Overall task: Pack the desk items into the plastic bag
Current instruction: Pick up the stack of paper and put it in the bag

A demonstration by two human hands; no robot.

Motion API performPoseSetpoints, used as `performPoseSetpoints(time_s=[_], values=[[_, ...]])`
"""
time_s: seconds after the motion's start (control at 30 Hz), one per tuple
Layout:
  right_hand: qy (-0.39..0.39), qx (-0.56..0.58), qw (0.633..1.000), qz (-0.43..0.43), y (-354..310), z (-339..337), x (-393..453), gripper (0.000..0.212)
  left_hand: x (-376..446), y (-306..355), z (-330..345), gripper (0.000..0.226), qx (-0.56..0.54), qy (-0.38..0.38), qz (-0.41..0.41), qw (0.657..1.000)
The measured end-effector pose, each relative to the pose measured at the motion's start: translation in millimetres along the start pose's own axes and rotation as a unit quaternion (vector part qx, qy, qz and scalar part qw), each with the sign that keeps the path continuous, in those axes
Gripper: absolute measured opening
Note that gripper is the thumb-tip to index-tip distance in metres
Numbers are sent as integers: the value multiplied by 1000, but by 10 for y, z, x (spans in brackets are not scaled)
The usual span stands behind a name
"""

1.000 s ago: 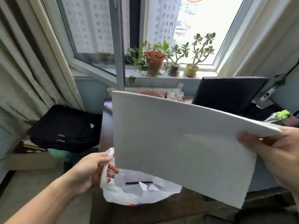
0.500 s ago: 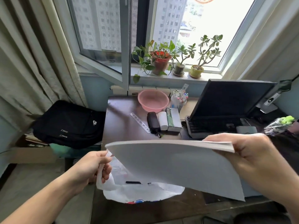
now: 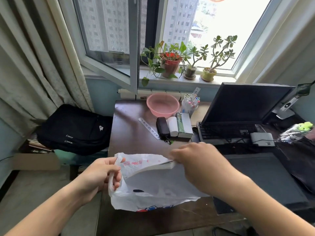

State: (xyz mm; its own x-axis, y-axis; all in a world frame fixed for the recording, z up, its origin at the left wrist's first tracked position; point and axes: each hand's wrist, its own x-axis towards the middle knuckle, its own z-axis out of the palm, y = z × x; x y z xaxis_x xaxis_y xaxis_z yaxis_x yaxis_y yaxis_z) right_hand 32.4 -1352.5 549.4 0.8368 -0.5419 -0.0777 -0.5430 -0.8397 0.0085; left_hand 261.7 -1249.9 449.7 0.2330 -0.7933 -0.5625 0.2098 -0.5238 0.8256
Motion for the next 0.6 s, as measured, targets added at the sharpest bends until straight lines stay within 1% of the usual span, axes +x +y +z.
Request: performPoseSetpoints(time_s=[0.07,0.1,0.13,0.2,0.23,0.33,0.43,0.5,0.6], values=[[-47,-42,997,-49,-147,74,169,28,-10,-2,18,29,2,-2,-1,1000],[-64,-61,994,-65,-200,123,254,22,-13,-11,18,29,1,-5,-1,1000],[-71,-71,992,-79,-244,174,338,22,-17,-20,14,30,0,-8,-1,1000],[-65,-90,989,-102,-319,297,493,37,-27,-32,3,32,-2,-14,2,1000],[-66,-93,988,-108,-344,371,559,39,-32,-31,-1,33,-4,-16,5,1000],[-86,-82,984,-130,-424,624,699,22,-33,-15,-14,34,-10,-23,14,1000],[-74,-96,980,-158,-502,800,777,22,-14,-9,-33,32,-13,-26,19,999],[-60,-85,983,-153,-519,890,839,18,-5,-13,-42,30,-8,-26,28,999],[-41,-44,990,-127,-475,1078,905,19,24,-26,-55,29,-19,-20,33,999]])
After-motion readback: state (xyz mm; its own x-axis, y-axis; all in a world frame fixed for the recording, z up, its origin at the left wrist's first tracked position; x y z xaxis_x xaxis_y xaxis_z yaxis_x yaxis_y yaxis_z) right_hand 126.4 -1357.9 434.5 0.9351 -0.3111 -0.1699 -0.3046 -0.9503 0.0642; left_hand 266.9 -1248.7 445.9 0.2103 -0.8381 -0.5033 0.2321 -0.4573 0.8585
